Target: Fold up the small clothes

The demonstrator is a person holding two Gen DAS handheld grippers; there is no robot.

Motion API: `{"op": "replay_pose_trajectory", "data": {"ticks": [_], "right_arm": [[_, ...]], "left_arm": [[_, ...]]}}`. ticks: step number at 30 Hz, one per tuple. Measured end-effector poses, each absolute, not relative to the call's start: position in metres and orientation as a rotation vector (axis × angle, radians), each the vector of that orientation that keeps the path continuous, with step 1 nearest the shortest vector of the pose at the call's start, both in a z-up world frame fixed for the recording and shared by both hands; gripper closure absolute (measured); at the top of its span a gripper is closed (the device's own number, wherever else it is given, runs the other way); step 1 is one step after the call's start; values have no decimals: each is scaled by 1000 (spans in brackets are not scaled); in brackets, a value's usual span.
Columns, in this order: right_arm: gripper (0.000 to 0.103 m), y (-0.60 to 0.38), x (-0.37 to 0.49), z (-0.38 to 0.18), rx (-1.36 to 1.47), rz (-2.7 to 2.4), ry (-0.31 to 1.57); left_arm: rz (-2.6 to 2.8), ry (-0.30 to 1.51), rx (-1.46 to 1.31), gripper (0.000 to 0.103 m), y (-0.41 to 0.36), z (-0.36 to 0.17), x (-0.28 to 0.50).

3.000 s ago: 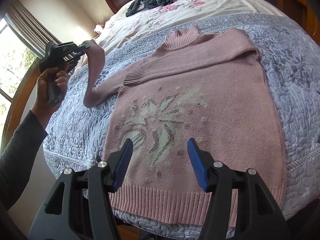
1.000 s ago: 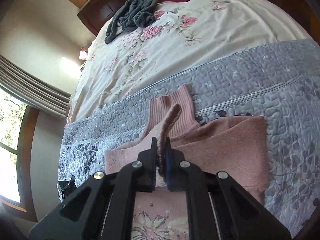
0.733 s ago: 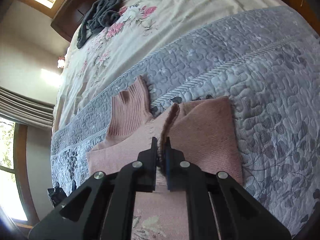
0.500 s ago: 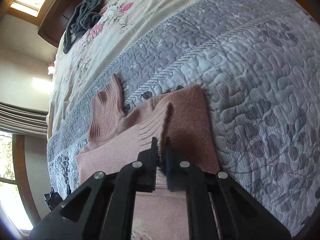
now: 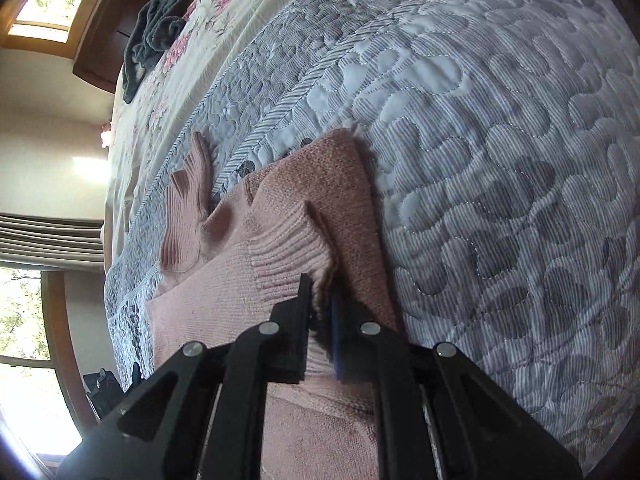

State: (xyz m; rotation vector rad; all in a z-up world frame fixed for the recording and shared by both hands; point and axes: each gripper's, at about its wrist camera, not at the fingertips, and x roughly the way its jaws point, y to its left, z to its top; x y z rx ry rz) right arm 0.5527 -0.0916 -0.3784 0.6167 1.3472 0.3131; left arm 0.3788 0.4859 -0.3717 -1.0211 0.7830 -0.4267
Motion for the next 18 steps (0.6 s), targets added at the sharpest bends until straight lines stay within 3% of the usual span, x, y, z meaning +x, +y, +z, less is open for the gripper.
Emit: {"op": "replay_pose_trajectory", "data": {"ticks": [5,8,10,12,14,15,18], "right_arm": [[89,-101,531,-337,640,419,1237],[89,-98,524,-346,646,487,1257],[89,-98,523,-366,633,483,1302],[103,-101,524,-387,630,458,1339],[103,-109,526,-391,670,470,1338],[97,-111,526,-386,686,484,1321],[92,-112,535,-367,698,538,1267]], "left_arm": [[-431,997,-884,27,455,-380,416],[-335,1119,-815,28,448,-408,422],[-304,1142,-790,38,449,-419,422],[-279,1148,-804,42,451,-418,420],[-255,1162,-774,42,448,-414,419],[-240,1170,-769,42,446,-410,419],[-286,1117,-749,41,441,-383,423]]}}
